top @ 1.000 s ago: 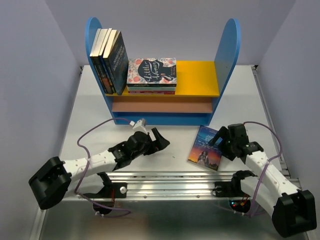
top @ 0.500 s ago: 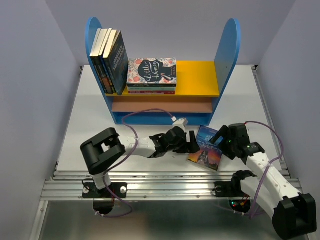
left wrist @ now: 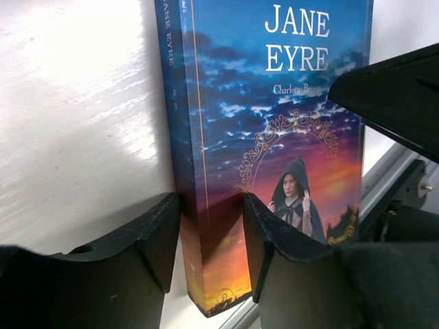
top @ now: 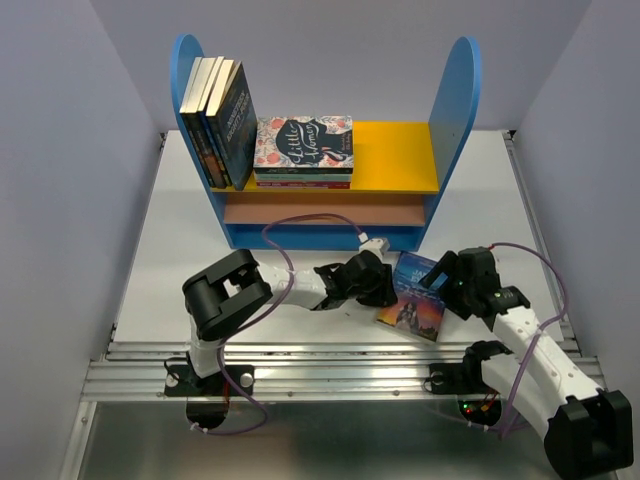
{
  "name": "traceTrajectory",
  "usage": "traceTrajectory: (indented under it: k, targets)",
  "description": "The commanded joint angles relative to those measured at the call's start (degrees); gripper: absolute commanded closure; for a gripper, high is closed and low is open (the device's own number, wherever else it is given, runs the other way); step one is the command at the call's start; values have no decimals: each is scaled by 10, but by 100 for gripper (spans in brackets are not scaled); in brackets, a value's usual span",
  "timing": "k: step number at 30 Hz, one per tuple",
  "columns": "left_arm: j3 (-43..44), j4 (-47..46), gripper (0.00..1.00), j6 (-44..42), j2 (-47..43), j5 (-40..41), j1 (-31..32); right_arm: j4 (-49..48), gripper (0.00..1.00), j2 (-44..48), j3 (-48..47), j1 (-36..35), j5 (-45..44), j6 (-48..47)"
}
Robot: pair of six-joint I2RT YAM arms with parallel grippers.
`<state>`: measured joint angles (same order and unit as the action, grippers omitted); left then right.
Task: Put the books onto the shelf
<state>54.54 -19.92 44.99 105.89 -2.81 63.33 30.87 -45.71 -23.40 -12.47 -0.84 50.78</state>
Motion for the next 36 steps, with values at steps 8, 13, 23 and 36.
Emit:
traceTrajectory:
  k: [8, 13, 23, 36]
  targets:
    - [34, 32, 69, -37, 12, -22, 6, -64, 0, 72, -5, -5, 108, 3]
    - [30, 38, 72, -32, 16, -23, 6, -67, 0, 103, -13, -5, 119, -2]
    - [46, 53, 75, -35, 26, -19, 7, -85, 0, 121, -14, -5, 161, -19]
    - [54, 58, 79, -35, 29, -20, 7, -109, 21, 63, 41, -5, 207, -67]
